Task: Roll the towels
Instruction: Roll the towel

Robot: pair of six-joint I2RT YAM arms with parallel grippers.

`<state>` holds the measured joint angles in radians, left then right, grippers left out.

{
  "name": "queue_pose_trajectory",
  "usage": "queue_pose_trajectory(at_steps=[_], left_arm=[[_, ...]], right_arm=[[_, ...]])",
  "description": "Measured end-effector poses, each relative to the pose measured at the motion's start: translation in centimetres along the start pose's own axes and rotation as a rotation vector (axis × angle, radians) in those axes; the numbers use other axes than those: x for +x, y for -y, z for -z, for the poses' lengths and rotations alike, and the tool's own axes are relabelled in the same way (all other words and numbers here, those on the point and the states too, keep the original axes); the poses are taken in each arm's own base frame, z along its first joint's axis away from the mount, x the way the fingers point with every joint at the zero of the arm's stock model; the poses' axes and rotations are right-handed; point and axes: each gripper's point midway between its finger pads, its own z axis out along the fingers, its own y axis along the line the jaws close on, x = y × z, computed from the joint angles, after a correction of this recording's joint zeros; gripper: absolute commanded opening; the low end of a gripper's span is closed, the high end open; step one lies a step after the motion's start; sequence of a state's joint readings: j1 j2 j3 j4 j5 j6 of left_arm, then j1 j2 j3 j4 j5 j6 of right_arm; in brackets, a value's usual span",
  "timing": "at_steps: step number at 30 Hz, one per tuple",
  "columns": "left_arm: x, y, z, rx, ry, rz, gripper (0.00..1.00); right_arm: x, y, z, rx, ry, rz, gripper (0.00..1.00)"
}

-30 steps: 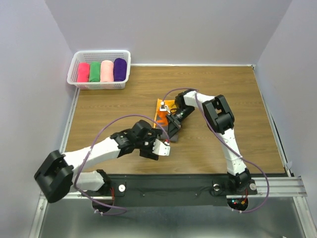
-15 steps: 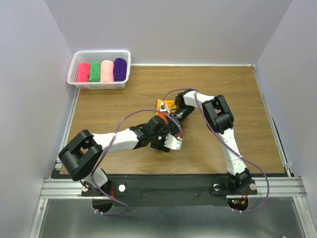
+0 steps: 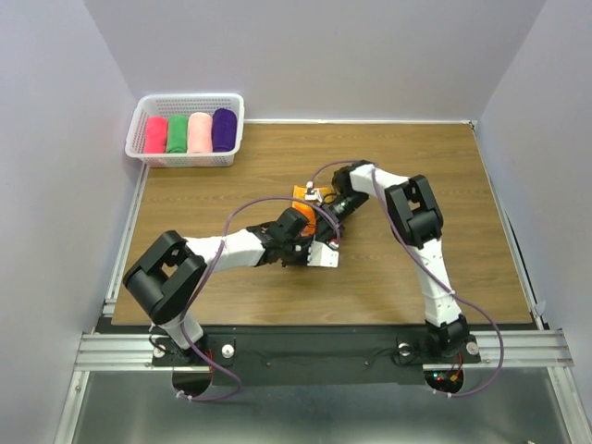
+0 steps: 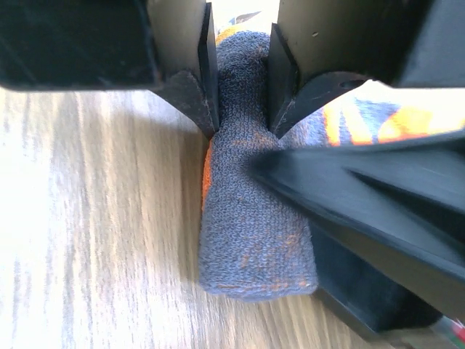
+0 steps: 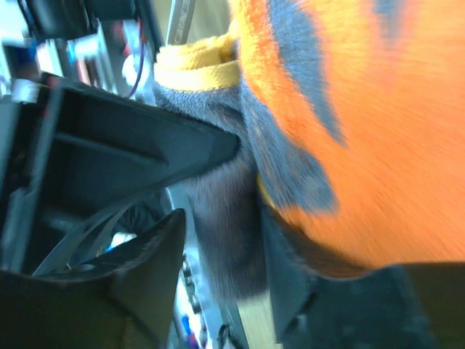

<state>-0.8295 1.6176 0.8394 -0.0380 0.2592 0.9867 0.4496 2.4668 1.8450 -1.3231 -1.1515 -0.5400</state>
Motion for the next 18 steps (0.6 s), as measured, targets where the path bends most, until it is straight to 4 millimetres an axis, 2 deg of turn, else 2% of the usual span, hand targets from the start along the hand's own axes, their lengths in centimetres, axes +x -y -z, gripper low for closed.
queue_pose_trajectory(at_steps=[1,2,5,6,7,10,11,13,14,18], left_arm=[[0.0,0.1,0.0,0.01,0.007,0.016,0.33],[0.0,0.4,0.0,0.022,0.016,0.034,0.33],[0.0,0.8,0.1,0.05,0.03,0.078,0.33],[-0.1,0.9,0.1,0.068,0.036,0.093,0.33],[-0.2,0.9,0.1,0.087,0.04,0.111,0.33],[-0.1,0.6,-0.1,0.15,0.063,0.175,0.33],[-0.1,0.6,-0.1,0.188,0.077,0.206,0.33],[-0.1,0.2,-0.3,0.241,0.102,0.253,0.33],[0.0,0.1,-0.4,0.278,0.117,0.289,0.34],[0.2,-0.5,-0.5,0.42,0.173,0.405,0.38]], right_arm=[[-0.4,0.0,0.6,0.013,0.018,-0.006,0.58],[-0.9,0.1,1.3,0.034,0.042,-0.008,0.68],[-3.3,0.5,4.7,0.103,0.152,0.017,0.73],[-4.4,0.5,6.2,0.126,0.198,0.041,0.74],[-5.3,0.4,8.1,0.155,0.253,0.06,0.83],[-6.8,-0.6,12.3,0.23,0.365,0.112,0.85],[-7.1,-1.3,14.1,0.263,0.407,0.14,0.91],[-7.3,-2.8,16.6,0.328,0.472,0.205,0.93],[-7.0,-4.1,17.7,0.361,0.499,0.239,1.0],[-4.9,-7.7,18.9,0.444,0.543,0.343,1.0]])
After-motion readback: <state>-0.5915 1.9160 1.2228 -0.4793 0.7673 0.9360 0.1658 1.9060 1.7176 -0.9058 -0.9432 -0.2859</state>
